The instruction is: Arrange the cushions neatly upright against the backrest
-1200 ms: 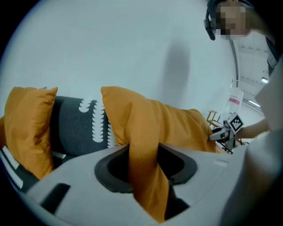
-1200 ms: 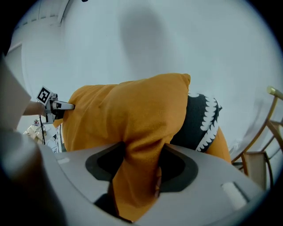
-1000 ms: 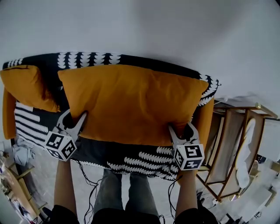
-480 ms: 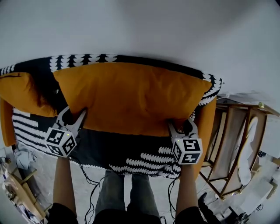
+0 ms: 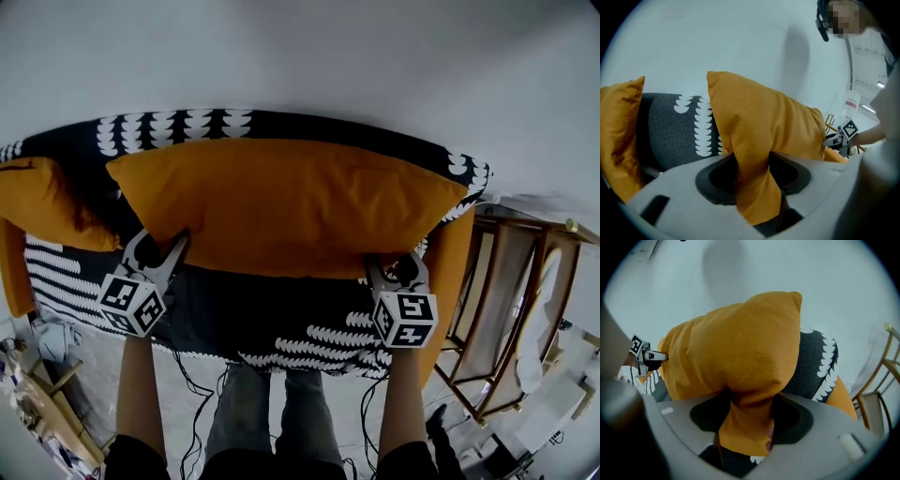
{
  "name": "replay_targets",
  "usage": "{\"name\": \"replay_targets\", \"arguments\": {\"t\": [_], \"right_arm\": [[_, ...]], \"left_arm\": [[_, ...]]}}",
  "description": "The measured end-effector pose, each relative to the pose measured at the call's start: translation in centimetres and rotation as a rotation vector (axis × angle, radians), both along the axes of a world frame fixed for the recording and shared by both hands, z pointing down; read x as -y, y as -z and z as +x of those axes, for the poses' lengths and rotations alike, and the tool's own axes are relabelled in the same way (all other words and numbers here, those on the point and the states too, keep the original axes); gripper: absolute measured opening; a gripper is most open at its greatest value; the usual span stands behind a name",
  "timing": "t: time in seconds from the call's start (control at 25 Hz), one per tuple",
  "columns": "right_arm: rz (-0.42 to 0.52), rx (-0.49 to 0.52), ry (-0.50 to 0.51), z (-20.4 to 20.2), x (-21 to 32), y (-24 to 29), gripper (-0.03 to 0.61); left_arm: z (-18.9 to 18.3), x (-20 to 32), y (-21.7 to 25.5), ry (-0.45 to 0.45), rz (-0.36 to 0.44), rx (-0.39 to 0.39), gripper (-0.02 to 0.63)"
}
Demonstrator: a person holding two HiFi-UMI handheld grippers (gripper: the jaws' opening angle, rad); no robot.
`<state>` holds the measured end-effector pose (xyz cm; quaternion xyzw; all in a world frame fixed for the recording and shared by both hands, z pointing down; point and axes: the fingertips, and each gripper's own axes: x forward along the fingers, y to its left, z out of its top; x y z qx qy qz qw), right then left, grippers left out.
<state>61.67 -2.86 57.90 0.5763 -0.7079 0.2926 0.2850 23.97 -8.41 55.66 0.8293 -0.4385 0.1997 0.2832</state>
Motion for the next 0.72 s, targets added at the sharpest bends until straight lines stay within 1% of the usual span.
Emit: {"name": "replay_targets", "arguments": {"t": [0.12, 0.24, 0.32, 0.44, 0.48, 0.56, 0.72], "right_arm": [[-0.008, -0.006, -0.003, -0.1, 0.2, -0.7, 0.283], [-0.015, -0.005, -0.005, 2.5, -0.5, -1.2, 0.302], [-0.015, 0.0, -0.011, 4.1, -1.1, -1.3, 0.308], [0.001, -0.004, -0.044, 4.9, -1.8, -0.7, 0.305], [0.007, -0.005, -0.056, 5.0, -2.1, -0.3, 0.293], [0.017, -0.006, -0.069, 5.3, -2.9, 0.5, 0.288], [0.058, -0.039, -0.092, 6.1, -4.1, 2.6, 0.274]], "left_arm": [[-0.5, 0.4, -0.6, 0.015, 0.003, 0.007, 0.223], [1.5, 0.0, -0.7, 0.028, 0.009, 0.029, 0.255], [2.5, -0.2, -0.6, 0.045, 0.012, 0.028, 0.275], [2.2, -0.6, -0.2, 0.074, 0.01, 0.021, 0.279], [2.1, -0.9, 0.0, 0.077, 0.008, 0.022, 0.278], [1.9, -1.4, 0.5, 0.074, 0.007, 0.03, 0.279], [1.9, -2.3, 2.0, 0.074, 0.018, 0.027, 0.279]]}}
